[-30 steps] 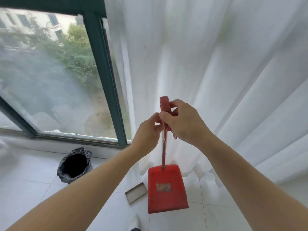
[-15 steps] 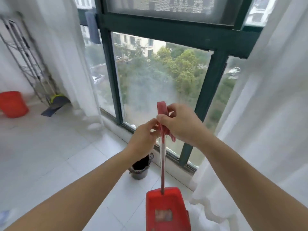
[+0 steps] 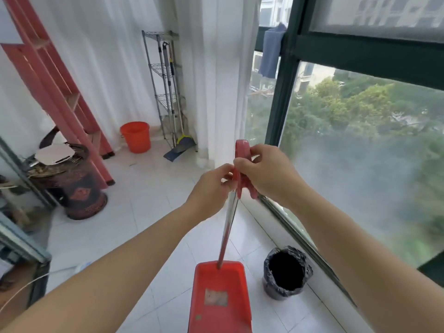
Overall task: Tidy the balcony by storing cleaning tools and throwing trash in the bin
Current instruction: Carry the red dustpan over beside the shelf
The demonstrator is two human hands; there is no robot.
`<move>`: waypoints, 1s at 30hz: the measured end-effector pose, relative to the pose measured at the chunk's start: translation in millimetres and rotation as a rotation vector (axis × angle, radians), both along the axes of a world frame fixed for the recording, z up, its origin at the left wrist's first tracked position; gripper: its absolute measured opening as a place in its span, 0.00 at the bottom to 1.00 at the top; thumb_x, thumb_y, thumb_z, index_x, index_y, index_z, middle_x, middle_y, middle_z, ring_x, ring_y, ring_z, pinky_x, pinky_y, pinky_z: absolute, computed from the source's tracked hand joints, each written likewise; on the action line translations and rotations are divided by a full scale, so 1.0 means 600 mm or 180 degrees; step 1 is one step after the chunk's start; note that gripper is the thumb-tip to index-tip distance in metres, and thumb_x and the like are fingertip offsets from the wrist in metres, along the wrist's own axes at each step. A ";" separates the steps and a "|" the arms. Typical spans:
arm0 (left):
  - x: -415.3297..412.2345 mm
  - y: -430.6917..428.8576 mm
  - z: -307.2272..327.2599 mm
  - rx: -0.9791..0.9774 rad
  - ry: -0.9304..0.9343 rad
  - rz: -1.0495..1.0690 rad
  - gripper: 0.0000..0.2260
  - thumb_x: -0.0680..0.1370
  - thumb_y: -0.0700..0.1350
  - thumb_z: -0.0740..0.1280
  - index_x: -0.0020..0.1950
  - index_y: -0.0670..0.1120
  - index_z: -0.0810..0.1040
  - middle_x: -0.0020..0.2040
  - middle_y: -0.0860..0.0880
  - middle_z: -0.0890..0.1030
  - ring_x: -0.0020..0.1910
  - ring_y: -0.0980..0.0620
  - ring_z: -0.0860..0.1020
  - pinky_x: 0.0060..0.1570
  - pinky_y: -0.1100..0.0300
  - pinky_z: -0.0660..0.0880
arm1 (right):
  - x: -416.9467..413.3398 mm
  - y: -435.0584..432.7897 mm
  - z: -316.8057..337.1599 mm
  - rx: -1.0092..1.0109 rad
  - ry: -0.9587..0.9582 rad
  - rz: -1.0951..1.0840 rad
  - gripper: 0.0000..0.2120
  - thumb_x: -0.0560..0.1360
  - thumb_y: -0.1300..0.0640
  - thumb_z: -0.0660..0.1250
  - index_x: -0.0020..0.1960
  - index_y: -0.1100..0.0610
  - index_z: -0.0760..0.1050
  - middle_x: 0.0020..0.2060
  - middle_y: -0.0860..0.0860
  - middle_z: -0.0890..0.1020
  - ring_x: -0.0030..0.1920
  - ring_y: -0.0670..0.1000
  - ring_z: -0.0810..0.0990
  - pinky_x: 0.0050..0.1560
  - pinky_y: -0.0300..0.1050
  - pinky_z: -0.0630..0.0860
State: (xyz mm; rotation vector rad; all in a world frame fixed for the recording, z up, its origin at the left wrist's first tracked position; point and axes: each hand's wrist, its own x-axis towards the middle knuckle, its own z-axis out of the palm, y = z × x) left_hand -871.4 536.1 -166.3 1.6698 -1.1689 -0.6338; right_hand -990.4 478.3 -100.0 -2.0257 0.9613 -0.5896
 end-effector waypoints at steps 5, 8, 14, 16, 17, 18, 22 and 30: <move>0.144 -0.029 -0.006 -0.0141 -0.0203 0.0364 0.11 0.80 0.37 0.58 0.54 0.48 0.78 0.36 0.58 0.76 0.34 0.61 0.75 0.39 0.65 0.68 | 0.159 -0.047 -0.002 0.0014 -0.0057 0.0409 0.07 0.75 0.53 0.63 0.50 0.54 0.72 0.41 0.56 0.83 0.30 0.52 0.79 0.23 0.36 0.70; 0.216 -0.053 0.001 -0.0086 -0.0305 0.0649 0.11 0.80 0.35 0.57 0.51 0.45 0.77 0.35 0.55 0.74 0.30 0.63 0.73 0.35 0.70 0.68 | 0.246 -0.086 -0.003 -0.0079 -0.0145 0.0691 0.04 0.75 0.55 0.62 0.42 0.55 0.71 0.39 0.57 0.84 0.36 0.56 0.82 0.32 0.41 0.79; 0.375 -0.132 -0.002 0.0226 -0.0876 0.1341 0.10 0.79 0.38 0.59 0.57 0.40 0.76 0.42 0.50 0.76 0.40 0.50 0.74 0.43 0.58 0.70 | 0.432 -0.195 -0.009 -0.0153 -0.0092 0.1301 0.12 0.73 0.55 0.61 0.40 0.65 0.73 0.35 0.59 0.83 0.38 0.59 0.82 0.39 0.51 0.79; 0.417 -0.157 0.004 0.0244 -0.0841 0.1526 0.09 0.79 0.38 0.60 0.57 0.41 0.77 0.42 0.50 0.76 0.40 0.50 0.75 0.43 0.58 0.70 | 0.488 -0.233 -0.007 -0.0186 -0.0054 0.1476 0.13 0.72 0.56 0.61 0.40 0.66 0.73 0.35 0.61 0.83 0.37 0.61 0.82 0.39 0.53 0.80; 0.443 -0.173 0.007 0.0262 -0.0833 0.1636 0.10 0.79 0.38 0.60 0.57 0.41 0.77 0.42 0.51 0.77 0.40 0.51 0.75 0.43 0.59 0.70 | 0.525 -0.255 -0.007 -0.0209 -0.0038 0.1583 0.12 0.72 0.55 0.61 0.41 0.66 0.73 0.35 0.61 0.83 0.37 0.60 0.82 0.37 0.52 0.80; 0.458 -0.182 0.007 0.0265 -0.0860 0.1679 0.10 0.79 0.37 0.59 0.57 0.41 0.77 0.42 0.51 0.77 0.40 0.51 0.75 0.43 0.59 0.70 | 0.545 -0.267 -0.008 -0.0251 -0.0043 0.1627 0.12 0.72 0.54 0.61 0.41 0.64 0.73 0.35 0.60 0.82 0.37 0.60 0.82 0.36 0.51 0.79; 0.539 -0.220 -0.001 0.0345 -0.0851 0.1922 0.10 0.80 0.38 0.59 0.57 0.40 0.77 0.43 0.47 0.78 0.40 0.51 0.74 0.43 0.59 0.70 | 0.648 -0.314 -0.024 -0.0198 0.0036 0.1850 0.15 0.72 0.50 0.61 0.43 0.64 0.73 0.37 0.58 0.82 0.38 0.57 0.82 0.35 0.48 0.79; 0.745 -0.301 -0.038 0.0349 -0.0689 0.1978 0.09 0.79 0.38 0.60 0.56 0.42 0.77 0.41 0.52 0.76 0.40 0.52 0.74 0.44 0.60 0.69 | 0.856 -0.394 -0.048 -0.0210 0.0149 0.1953 0.15 0.73 0.52 0.61 0.45 0.64 0.74 0.38 0.59 0.83 0.38 0.58 0.83 0.40 0.52 0.81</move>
